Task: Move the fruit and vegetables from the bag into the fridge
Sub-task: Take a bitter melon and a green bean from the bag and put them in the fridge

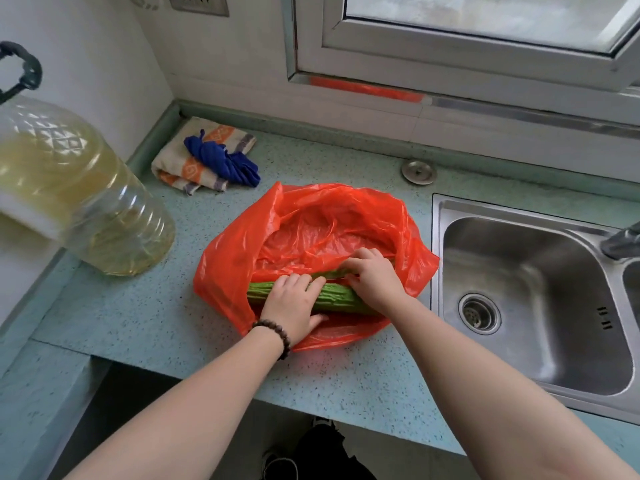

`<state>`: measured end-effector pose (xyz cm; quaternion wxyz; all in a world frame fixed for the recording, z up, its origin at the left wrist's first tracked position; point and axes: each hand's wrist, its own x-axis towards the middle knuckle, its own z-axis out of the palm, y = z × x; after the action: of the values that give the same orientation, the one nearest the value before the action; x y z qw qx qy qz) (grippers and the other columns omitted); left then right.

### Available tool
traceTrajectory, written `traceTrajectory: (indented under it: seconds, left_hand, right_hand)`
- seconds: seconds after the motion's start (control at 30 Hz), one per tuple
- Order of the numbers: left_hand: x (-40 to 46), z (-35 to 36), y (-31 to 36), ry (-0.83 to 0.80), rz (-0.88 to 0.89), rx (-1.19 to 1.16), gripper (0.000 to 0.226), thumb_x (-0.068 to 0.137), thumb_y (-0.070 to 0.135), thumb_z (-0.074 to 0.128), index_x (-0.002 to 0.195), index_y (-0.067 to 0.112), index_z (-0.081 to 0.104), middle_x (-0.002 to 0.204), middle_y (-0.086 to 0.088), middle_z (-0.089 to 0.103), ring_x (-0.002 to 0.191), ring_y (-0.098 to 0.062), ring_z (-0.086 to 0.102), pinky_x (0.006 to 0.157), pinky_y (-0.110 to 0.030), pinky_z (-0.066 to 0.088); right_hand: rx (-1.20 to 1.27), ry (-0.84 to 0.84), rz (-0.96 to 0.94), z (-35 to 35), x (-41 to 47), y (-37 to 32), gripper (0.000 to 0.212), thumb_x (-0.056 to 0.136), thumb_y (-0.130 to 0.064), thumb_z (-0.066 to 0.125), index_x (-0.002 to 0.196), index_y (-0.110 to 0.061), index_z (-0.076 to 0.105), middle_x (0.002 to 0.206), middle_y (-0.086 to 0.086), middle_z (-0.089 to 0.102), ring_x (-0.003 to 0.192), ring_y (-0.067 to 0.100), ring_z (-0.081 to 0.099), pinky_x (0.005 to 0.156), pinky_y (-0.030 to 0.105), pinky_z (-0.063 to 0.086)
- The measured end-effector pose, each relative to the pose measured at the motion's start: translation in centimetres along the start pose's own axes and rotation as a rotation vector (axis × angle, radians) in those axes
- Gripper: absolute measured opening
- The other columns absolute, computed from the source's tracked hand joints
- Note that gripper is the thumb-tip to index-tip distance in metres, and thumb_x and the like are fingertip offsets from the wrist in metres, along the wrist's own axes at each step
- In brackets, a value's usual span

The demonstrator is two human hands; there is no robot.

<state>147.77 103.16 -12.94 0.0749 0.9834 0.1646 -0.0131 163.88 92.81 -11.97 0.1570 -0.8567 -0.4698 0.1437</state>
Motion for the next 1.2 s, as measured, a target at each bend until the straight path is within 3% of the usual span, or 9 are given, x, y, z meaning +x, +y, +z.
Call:
traceTrajectory:
  seconds: [0.2, 0.33, 0.43, 0.6, 0.77, 0.97, 1.1, 1.2]
  left_hand:
    - [0.1, 0.5, -0.8, 0.065, 0.01, 0.036, 0.064, 0.061, 0.046, 0.079, 0.116, 0.018, 0.061, 0.1, 0.0, 0.066, 0.092, -0.022, 0.062, 0.084, -0.037, 0.048]
    - [-0.4, 0.3, -1.0, 0.088, -0.034, -0.005, 0.064, 0.06, 0.04, 0.082, 0.117, 0.018, 0.061, 0.103, 0.0, 0.065, 0.096, -0.022, 0.062, 0.087, -0.038, 0.048]
    - [-0.9, -0.4, -1.3, 0.101, -0.088, -0.051, 0.062, 0.066, 0.036, 0.079, 0.122, 0.02, 0.057, 0.11, 0.001, 0.063, 0.105, -0.022, 0.058, 0.094, -0.038, 0.044]
    - [-0.9, -2.4, -1.6, 0.162, -0.189, -0.156, 0.061, 0.074, 0.026, 0.072, 0.13, 0.023, 0.049, 0.12, 0.003, 0.057, 0.115, -0.02, 0.05, 0.103, -0.036, 0.034]
    - [0.5, -5.7, -1.0, 0.289, -0.206, -0.275, 0.057, 0.079, 0.037, 0.069, 0.13, 0.024, 0.047, 0.12, 0.005, 0.055, 0.113, -0.019, 0.049, 0.1, -0.036, 0.036]
    - [2.1, -11.4, 1.0, 0.471, -0.152, -0.4, 0.058, 0.08, 0.054, 0.062, 0.127, 0.023, 0.048, 0.111, 0.001, 0.059, 0.102, -0.021, 0.055, 0.089, -0.038, 0.045]
    - [2.3, -14.6, 3.8, 0.547, -0.06, -0.512, 0.056, 0.08, 0.052, 0.062, 0.124, 0.019, 0.05, 0.104, -0.003, 0.059, 0.093, -0.025, 0.059, 0.078, -0.037, 0.05]
    - [1.7, -16.1, 7.1, 0.55, 0.033, -0.543, 0.054, 0.081, 0.051, 0.061, 0.123, 0.02, 0.049, 0.102, -0.004, 0.059, 0.089, -0.028, 0.06, 0.071, -0.037, 0.05]
  right_hand:
    - [-0.071, -0.084, 0.067, 0.5, 1.5, 0.7, 0.028, 0.085, -0.024, 0.058, 0.112, -0.031, 0.059, 0.109, 0.0, 0.053, 0.107, 0.025, 0.043, 0.088, 0.043, 0.04]
    - [0.016, -0.082, 0.07, 0.4, 1.7, 1.2, 0.02, 0.085, -0.025, 0.06, 0.105, -0.028, 0.061, 0.101, 0.001, 0.052, 0.101, 0.026, 0.043, 0.085, 0.041, 0.04]
    - [0.212, -0.031, 0.062, -0.7, 1.7, 1.5, 0.022, 0.08, -0.021, 0.068, 0.102, -0.025, 0.065, 0.098, 0.0, 0.055, 0.097, 0.023, 0.047, 0.083, 0.036, 0.041]
    - [0.506, 0.164, 0.164, -4.7, 1.3, 0.7, 0.025, 0.076, -0.016, 0.074, 0.099, -0.023, 0.066, 0.092, 0.004, 0.06, 0.084, 0.017, 0.056, 0.076, 0.029, 0.045]
    - [0.806, 0.47, 0.239, -9.7, 0.5, -0.5, 0.024, 0.078, -0.012, 0.071, 0.085, -0.034, 0.063, 0.076, -0.004, 0.057, 0.076, 0.015, 0.056, 0.072, 0.031, 0.049]
    - [0.901, 0.796, 0.233, -15.4, -3.9, -1.9, 0.023, 0.08, -0.013, 0.071, 0.086, -0.033, 0.062, 0.076, -0.002, 0.057, 0.075, 0.013, 0.054, 0.075, 0.032, 0.049]
    - [0.828, 0.927, 0.287, -16.8, -9.4, -2.4, 0.02, 0.08, -0.013, 0.071, 0.089, -0.028, 0.062, 0.076, 0.0, 0.057, 0.073, 0.013, 0.054, 0.072, 0.03, 0.049]
    - [0.784, 1.001, 0.368, -16.5, -14.8, -2.8, 0.016, 0.082, -0.014, 0.07, 0.095, -0.022, 0.064, 0.079, 0.002, 0.058, 0.074, 0.012, 0.054, 0.067, 0.016, 0.049]
